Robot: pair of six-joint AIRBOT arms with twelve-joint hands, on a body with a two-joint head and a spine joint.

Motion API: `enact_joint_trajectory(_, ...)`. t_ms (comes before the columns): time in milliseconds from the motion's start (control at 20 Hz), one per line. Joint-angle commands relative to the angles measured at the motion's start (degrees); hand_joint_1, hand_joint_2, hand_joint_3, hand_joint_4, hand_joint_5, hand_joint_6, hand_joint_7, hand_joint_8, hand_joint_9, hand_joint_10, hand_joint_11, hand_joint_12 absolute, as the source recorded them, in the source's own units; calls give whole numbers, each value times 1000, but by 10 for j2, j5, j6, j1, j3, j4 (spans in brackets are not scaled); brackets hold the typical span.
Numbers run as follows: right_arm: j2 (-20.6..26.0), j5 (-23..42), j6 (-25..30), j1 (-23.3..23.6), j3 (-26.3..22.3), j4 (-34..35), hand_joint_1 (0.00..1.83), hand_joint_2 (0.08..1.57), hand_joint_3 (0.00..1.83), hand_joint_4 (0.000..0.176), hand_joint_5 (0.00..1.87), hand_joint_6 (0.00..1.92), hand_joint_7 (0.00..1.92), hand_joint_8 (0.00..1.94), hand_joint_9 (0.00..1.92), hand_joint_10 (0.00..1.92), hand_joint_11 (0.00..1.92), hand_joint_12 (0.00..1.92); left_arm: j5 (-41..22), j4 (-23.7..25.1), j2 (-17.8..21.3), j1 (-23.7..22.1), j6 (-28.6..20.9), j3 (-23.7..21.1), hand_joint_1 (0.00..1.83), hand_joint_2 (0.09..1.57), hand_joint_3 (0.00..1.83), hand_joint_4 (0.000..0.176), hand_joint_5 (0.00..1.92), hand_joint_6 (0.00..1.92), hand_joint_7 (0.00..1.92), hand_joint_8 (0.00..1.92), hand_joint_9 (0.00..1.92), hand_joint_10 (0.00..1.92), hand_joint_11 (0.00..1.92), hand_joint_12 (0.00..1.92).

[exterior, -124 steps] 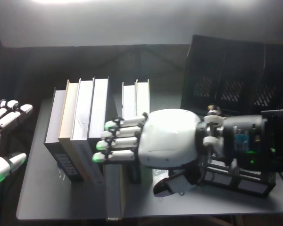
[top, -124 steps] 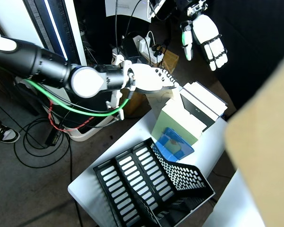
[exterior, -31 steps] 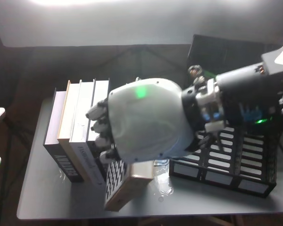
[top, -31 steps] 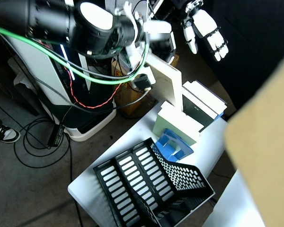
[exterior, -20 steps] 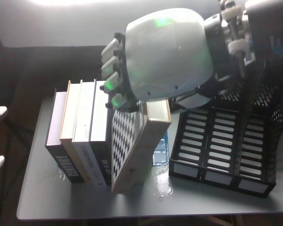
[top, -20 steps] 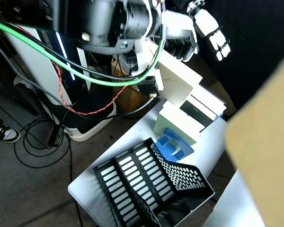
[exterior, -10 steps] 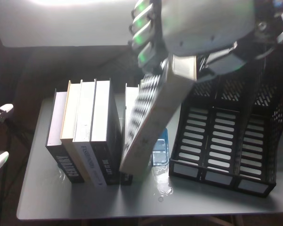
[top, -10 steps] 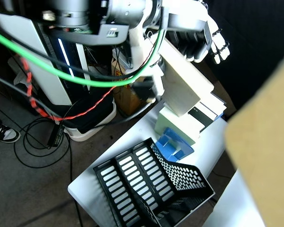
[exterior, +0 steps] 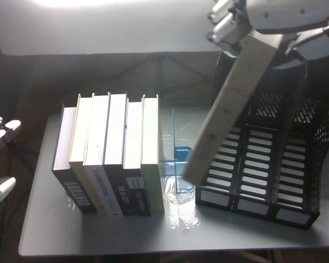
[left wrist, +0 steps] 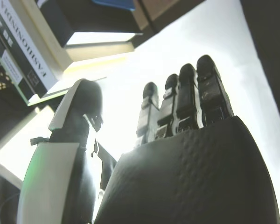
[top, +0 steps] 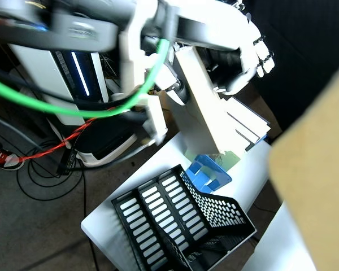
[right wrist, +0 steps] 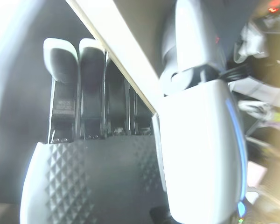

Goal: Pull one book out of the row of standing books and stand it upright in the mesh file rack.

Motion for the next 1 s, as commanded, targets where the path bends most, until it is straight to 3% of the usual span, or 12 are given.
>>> enact_joint_trajectory(0, -3, -34, 11, 1, 3, 5, 1162, 1297, 25, 0, 657, 1458, 628, 1659, 838, 1906, 929, 1921, -61, -6, -2, -2, -1, 5, 674, 1415, 0, 71, 84, 10, 0, 0, 0, 0, 0, 0)
enact_joint_trajectory(50, -11, -40, 17, -8, 9, -7, 1188, 1289, 5, 0, 680, 1183, 699, 1755, 892, 1920, 936, 1921, -61, -6, -2, -2, -2, 5, 651, 1415, 0, 70, 87, 7, 0, 0, 0, 0, 0, 0)
enact_joint_trajectory(150, -33, -52, 35, -32, 28, -40, 1161, 1317, 16, 0, 634, 1273, 658, 1839, 1003, 1921, 1097, 1921, -60, -7, -2, -2, -2, 5, 649, 1415, 0, 69, 87, 7, 0, 0, 0, 0, 0, 0)
enact_joint_trajectory(250, -53, -62, 64, -47, 49, -78, 1122, 1293, 10, 0, 703, 1358, 650, 1662, 581, 1753, 543, 1921, -59, -7, -3, -2, -2, 5, 684, 1407, 0, 67, 89, 5, 0, 0, 0, 0, 0, 0)
enact_joint_trajectory(300, -64, -69, 79, -56, 61, -99, 1122, 1293, 10, 0, 703, 1358, 650, 1662, 581, 1753, 543, 1921, -59, -7, -4, -2, -2, 5, 684, 1407, 0, 67, 89, 5, 0, 0, 0, 0, 0, 0)
enact_joint_trajectory(350, -78, -76, 99, -67, 76, -128, 1178, 1211, 0, 0, 868, 1263, 747, 1288, 520, 1217, 220, 1834, -58, -7, -4, -2, -2, 5, 663, 1410, 0, 65, 91, 4, 0, 0, 0, 0, 0, 0)
enact_joint_trajectory(450, -100, -83, 141, -85, 98, -184, 1187, 1197, 0, 0, 899, 1181, 767, 1291, 561, 1237, 260, 1831, -56, -7, -6, -2, -2, 7, 654, 1415, 1, 67, 88, 2, 0, 0, 0, 0, 0, 0)
enact_joint_trajectory(500, -110, -88, 163, -93, 109, -218, 1167, 1239, 9, 0, 834, 1197, 668, 1527, 545, 1401, 395, 1773, -56, -7, -8, -2, -3, 7, 641, 1421, 3, 80, 72, 0, 0, 0, 0, 0, 0, 0)
enact_joint_trajectory(600, -129, -101, 213, -109, 133, -282, 1329, 1238, 0, 0, 752, 1205, 699, 1486, 694, 1557, 604, 1678, -55, -6, -9, -2, -4, 8, 667, 1418, 1, 82, 78, 3, 0, 0, 0, 0, 0, 0)
enact_joint_trajectory(750, -147, -114, 266, -117, 161, -345, 1340, 1227, 0, 0, 784, 1172, 728, 1438, 692, 1555, 573, 1674, -55, -6, -10, -2, -5, 8, 657, 1420, 1, 85, 78, 2, 0, 0, 0, 0, 0, 0)
enact_joint_trajectory(850, -160, -123, 295, -119, 174, -393, 1339, 1232, 1, 0, 771, 1156, 734, 1462, 668, 1583, 530, 1680, -53, -5, -13, -2, -6, 9, 677, 1416, 0, 66, 98, 8, 0, 0, 0, 0, 0, 0)
enact_joint_trajectory(950, -174, -129, 318, -123, 190, -428, 1337, 1240, 1, 0, 781, 1128, 710, 1495, 637, 1626, 504, 1694, -53, -5, -16, -2, -8, 11, 663, 1419, 1, 76, 83, 2, 0, 0, 0, 0, 0, 0)
